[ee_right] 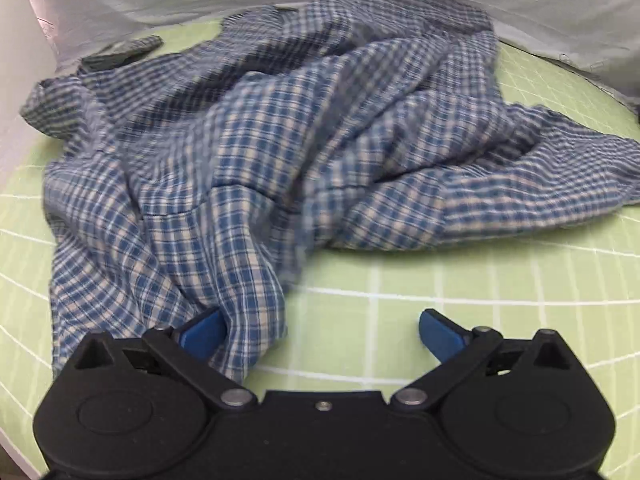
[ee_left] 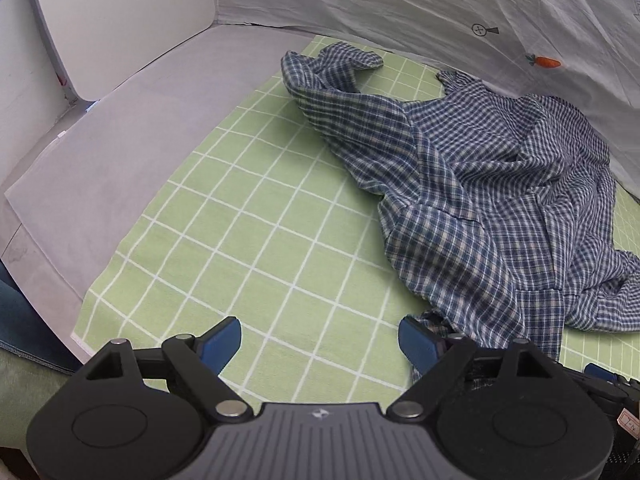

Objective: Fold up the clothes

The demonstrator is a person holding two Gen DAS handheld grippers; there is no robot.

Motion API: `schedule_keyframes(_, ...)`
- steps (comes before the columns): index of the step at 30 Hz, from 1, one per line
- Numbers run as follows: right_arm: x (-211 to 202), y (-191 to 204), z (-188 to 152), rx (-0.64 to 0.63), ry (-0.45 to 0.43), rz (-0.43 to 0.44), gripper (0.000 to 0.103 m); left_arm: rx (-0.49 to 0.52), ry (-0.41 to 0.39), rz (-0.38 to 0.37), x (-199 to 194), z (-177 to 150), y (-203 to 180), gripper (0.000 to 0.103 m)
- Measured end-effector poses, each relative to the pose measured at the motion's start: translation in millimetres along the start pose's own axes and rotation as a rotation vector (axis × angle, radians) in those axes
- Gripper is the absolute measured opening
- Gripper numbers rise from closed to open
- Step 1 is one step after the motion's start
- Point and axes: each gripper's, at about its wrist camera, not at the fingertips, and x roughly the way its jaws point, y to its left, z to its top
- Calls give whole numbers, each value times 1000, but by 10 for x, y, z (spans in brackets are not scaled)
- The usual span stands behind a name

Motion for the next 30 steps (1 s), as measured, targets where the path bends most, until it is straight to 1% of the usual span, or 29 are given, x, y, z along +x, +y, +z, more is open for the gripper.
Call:
schedule_keyframes(2,-31,-268,-79,-24,-11,-86,103,16,9,-12,9,-18,-183,86)
schedule_keyframes(5,-72,-730,-154,-44,-38,-251,103,42,17,-31,21,-24,-426,86)
schedule_keyframes(7,-63,-1042,-133,-37,-23,-328,101,68,18,-35,37,-30,-584,86)
schedule_keyframes(9,-55,-1355,-111,-31,-8,-405,95,86,21,-27,60,-36,-703,86)
schedule_keyframes(10,-54,-1457,-94,-18,-1,-408,95,88,23,-21,65,-41,-748,86)
schedule_keyframes(11,-60,-1469,-64,5,0,-353,95,86,23,-17,62,-37,-768,86)
schedule_keyframes(13,-73,-1338,-13,13,-23,-233,100,78,18,-12,39,-25,-759,86)
schedule_keyframes(17,-60,-736,114,-13,-73,-56,102,76,6,17,-12,-19,-676,86)
schedule_keyframes(20,-70,-247,225,-50,-95,45,103,75,10,32,-28,-34,-575,86)
schedule_keyframes(22,-85,65,270,-98,-121,75,103,74,20,38,-26,-55,-487,86)
schedule_keyframes(24,-74,281,288,-118,-136,91,103,76,26,45,-23,-80,-419,86)
schedule_keyframes(25,-61,350,294,-110,-135,104,103,79,26,49,-21,-73,-376,86)
schedule_keyframes(28,-28,446,308,-33,-111,165,103,89,27,60,-18,-56,-260,86)
schedule_keyframes(30,-58,487,306,7,-125,194,103,94,30,67,-7,-46,-185,86)
